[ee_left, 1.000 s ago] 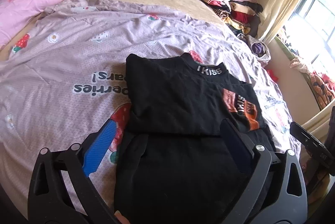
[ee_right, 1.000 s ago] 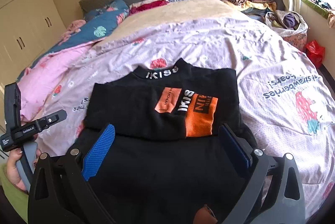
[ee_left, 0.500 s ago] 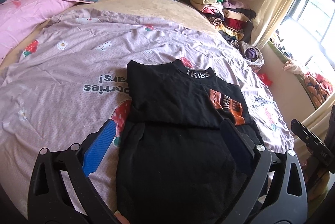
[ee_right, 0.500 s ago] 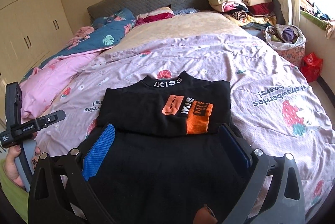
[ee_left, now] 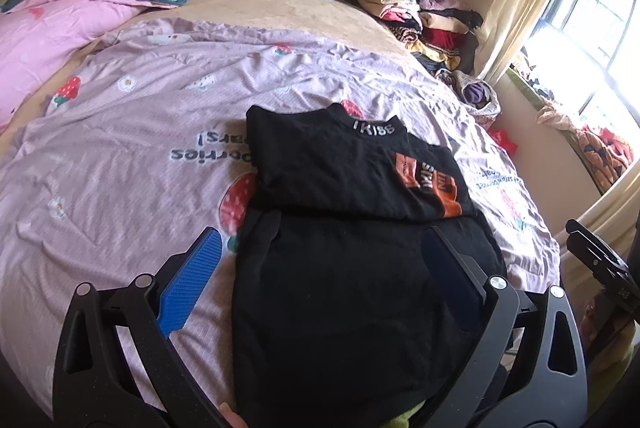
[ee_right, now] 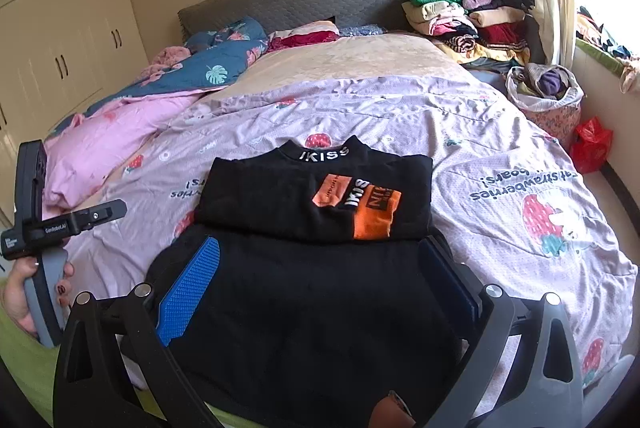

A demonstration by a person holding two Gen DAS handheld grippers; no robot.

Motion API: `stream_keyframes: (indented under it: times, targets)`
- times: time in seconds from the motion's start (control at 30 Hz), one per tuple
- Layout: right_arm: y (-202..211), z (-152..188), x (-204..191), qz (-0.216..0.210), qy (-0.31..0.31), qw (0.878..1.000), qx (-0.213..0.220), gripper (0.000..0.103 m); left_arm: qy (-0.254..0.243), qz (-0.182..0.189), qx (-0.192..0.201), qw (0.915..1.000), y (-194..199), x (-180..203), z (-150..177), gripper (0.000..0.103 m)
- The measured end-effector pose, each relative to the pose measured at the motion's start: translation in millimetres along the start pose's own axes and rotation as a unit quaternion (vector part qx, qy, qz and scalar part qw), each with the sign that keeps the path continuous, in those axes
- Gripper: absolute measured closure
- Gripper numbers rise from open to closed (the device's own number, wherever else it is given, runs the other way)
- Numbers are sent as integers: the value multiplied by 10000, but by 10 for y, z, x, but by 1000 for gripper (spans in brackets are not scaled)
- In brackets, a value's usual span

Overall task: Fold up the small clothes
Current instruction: 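Move both open tools to the hem of the black sweatshirt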

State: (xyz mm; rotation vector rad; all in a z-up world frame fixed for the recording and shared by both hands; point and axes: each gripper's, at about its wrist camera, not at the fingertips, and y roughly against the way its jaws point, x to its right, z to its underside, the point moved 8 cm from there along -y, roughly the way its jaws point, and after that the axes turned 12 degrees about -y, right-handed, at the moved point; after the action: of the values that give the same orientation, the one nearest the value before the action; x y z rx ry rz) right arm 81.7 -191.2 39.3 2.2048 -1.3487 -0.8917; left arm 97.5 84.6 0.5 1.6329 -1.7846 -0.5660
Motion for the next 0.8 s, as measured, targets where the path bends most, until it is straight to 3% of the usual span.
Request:
stream_keyframes:
  times: [0.8]
  targets:
    - [54, 617, 517, 298, -196, 9984, -429, 4, -15, 54, -985, 9951, -143, -58, 841, 10]
